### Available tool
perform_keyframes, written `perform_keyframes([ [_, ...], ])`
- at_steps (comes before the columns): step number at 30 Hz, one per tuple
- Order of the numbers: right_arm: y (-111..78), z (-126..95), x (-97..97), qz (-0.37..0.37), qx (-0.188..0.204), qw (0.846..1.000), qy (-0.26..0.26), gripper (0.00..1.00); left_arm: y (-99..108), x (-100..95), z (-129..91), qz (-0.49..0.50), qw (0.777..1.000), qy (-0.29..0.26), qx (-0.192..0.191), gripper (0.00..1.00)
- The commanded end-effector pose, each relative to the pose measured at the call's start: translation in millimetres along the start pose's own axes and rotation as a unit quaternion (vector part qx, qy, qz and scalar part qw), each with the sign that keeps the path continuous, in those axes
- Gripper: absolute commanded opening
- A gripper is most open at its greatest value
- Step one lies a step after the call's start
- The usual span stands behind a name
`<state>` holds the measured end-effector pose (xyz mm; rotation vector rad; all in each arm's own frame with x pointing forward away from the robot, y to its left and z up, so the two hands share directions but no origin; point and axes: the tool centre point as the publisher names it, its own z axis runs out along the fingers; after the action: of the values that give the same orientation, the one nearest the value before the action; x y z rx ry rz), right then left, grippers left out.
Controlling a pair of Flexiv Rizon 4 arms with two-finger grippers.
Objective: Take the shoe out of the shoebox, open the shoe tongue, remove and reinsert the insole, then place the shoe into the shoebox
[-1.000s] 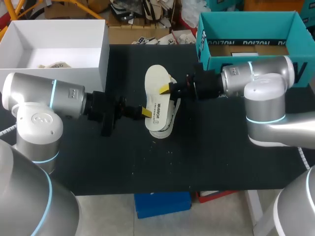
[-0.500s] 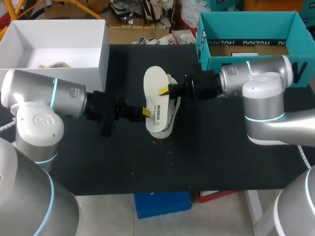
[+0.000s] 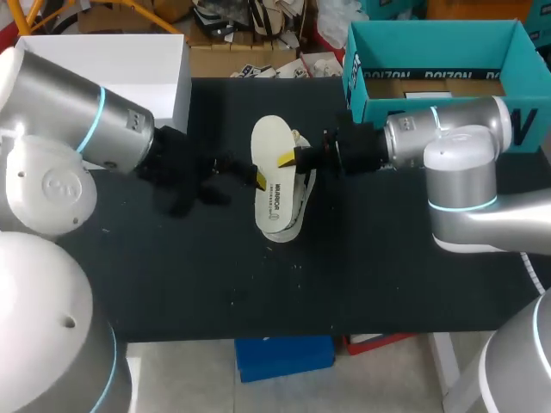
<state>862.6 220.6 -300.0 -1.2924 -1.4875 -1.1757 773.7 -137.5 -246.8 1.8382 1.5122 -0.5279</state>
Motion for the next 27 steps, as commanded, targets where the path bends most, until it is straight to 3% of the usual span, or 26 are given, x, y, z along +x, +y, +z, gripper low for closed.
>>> perform_keyframes([
  [1,-0.4,0.9,-0.5,0.000,-0.001,1.000,0.000,0.00,2.7,-14.8,1.7,0.033,0.963,0.263,0.035,1.00],
  [10,-0.4,0.9,-0.5,0.000,-0.001,1.000,0.000,0.00,2.7,-14.8,1.7,0.033,0.963,0.263,0.035,1.00],
  [16,-0.4,0.9,-0.5,0.000,-0.001,1.000,0.000,0.00,-0.7,-25.0,25.1,-0.040,0.930,0.361,0.062,1.00],
  [23,-0.4,0.9,-0.5,0.000,-0.001,1.000,0.000,0.00,8.4,-31.7,31.1,-0.069,0.911,0.403,0.056,1.00],
  [27,-0.4,0.9,-0.5,0.000,-0.001,1.000,0.000,0.00,7.0,-32.0,32.0,-0.066,0.911,0.403,0.056,1.00],
])
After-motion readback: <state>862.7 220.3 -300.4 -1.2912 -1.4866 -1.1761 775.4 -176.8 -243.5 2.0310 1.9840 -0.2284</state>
